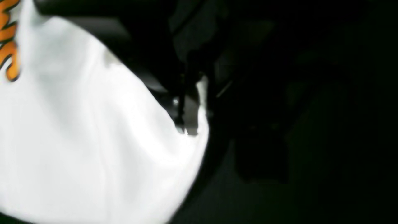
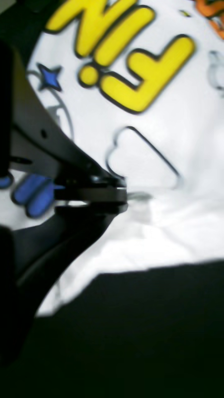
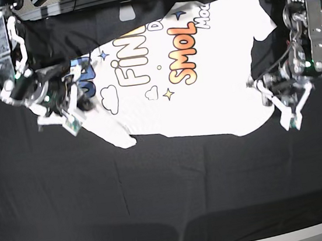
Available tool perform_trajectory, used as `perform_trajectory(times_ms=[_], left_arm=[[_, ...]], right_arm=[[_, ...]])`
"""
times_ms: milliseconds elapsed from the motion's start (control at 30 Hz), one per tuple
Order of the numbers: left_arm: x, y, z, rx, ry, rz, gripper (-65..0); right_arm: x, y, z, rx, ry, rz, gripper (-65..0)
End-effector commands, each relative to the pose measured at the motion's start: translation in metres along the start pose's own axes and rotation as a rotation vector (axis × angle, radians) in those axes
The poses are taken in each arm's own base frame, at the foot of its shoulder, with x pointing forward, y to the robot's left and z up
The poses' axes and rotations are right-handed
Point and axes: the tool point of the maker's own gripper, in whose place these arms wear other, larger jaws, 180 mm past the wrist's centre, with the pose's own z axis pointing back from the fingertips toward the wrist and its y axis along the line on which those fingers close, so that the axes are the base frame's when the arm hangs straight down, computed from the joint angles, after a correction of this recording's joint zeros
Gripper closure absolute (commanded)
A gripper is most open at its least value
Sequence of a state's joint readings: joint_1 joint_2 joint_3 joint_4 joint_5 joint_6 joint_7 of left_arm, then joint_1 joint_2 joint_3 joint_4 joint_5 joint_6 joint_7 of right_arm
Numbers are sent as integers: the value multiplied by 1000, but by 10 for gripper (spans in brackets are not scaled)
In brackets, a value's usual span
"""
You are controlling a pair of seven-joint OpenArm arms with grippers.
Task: Layout the t-shirt on the table in an organized manner, then fold the t-shirt properly
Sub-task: 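Pull both grippers apart along the shirt sides to stretch it flat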
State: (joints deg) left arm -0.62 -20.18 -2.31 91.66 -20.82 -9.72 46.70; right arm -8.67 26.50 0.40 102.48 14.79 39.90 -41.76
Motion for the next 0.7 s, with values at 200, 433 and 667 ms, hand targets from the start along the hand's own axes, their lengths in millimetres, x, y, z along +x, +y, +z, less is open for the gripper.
perform_trajectory(times_ms=[200,433,667], left_arm=[[88,-1,16,1,-214,-68,0],[121,3,24,36,-363,-109,0],[105,44,5,218,-281,-237,0]], right_arm=[[28,-53,10,-169,11,92,0],[48,-109,8,-318,-66,-24,0],[34,-172,-8,-397,-18,-163,0]])
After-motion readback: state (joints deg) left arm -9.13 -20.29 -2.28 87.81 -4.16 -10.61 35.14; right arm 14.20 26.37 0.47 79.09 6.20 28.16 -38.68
